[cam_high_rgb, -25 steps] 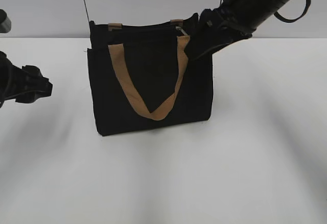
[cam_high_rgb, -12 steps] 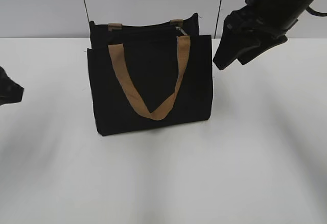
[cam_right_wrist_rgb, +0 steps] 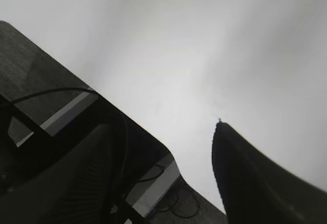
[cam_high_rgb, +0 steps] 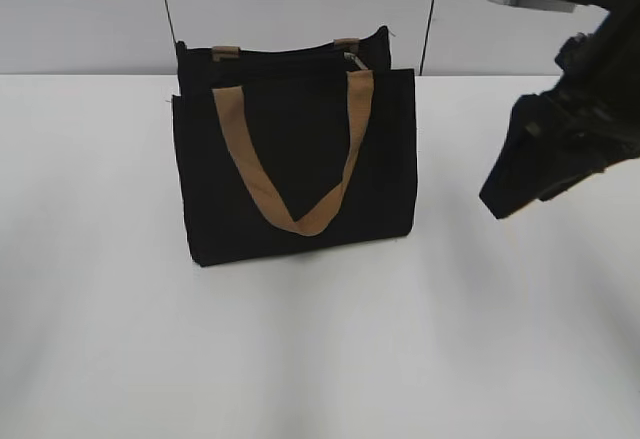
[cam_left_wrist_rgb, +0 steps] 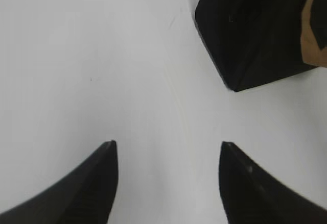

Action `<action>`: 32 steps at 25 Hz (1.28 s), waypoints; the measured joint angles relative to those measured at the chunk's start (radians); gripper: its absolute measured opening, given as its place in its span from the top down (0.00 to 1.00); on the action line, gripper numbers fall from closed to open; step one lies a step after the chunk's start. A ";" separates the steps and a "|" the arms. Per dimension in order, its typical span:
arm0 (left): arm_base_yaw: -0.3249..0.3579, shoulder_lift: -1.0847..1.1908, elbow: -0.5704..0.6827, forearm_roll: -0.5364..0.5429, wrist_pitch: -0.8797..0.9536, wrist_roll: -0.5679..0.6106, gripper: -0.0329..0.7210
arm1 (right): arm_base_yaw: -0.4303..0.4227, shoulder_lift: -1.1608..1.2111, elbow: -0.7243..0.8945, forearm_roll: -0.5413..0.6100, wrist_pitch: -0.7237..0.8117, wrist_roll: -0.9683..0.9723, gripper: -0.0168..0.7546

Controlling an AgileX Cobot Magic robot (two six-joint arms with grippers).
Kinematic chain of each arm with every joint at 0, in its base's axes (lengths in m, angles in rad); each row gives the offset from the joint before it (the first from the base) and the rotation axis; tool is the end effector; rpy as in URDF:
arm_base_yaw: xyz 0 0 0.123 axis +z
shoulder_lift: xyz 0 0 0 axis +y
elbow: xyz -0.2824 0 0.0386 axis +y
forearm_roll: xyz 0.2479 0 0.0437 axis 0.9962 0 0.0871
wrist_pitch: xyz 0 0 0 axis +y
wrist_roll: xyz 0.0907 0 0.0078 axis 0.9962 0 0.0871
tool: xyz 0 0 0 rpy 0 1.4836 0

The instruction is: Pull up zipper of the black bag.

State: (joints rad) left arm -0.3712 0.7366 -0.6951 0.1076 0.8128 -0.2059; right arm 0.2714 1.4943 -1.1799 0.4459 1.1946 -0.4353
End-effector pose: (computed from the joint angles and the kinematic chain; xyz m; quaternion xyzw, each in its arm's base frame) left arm 0.1253 -0.0411 0.3118 0.0946 0.9143 -0.0628 0.3887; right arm 0.2613 0.1106 0.2904 -0.2749 0.9352 0.2045 0.0896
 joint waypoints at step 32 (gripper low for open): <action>-0.001 -0.622 0.131 -0.042 0.290 0.113 0.34 | 0.000 -1.197 0.615 -0.249 -0.125 0.202 0.37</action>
State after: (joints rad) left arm -0.3720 0.1145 -0.5640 0.0658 1.1030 -0.0929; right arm 0.2714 0.2973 -0.5649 0.1973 1.0696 -0.2333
